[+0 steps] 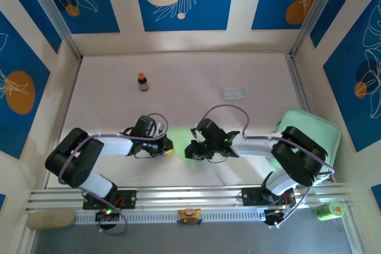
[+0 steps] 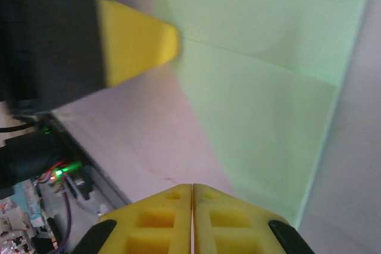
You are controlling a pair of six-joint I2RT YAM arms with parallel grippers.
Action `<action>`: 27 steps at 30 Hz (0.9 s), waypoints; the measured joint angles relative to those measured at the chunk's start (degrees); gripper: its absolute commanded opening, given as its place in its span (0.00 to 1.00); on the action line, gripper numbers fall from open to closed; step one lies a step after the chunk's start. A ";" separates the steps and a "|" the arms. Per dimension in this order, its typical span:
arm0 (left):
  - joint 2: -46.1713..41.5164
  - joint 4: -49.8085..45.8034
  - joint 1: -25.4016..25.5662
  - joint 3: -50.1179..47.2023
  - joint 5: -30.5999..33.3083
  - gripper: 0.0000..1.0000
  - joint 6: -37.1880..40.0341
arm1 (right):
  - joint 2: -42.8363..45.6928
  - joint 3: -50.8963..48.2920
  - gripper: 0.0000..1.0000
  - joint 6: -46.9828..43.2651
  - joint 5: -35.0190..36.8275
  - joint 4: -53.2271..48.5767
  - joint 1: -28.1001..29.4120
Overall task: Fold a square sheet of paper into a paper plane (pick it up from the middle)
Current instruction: Third fold the triangle at the center of the table.
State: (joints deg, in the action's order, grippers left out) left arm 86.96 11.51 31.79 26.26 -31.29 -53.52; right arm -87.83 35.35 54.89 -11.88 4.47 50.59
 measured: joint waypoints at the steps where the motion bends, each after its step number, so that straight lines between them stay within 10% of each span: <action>1: -0.04 -0.02 0.00 0.00 0.00 0.01 0.00 | -0.96 -0.11 0.07 0.22 0.02 0.04 0.02; 27: 0.17 3.02 0.22 -0.15 -0.57 0.03 -2.14 | -2.12 -5.97 0.02 5.18 -0.81 7.87 -0.09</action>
State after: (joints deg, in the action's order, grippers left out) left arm 87.13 14.52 32.01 26.11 -31.86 -55.66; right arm -89.95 29.39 60.07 -12.69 12.34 50.50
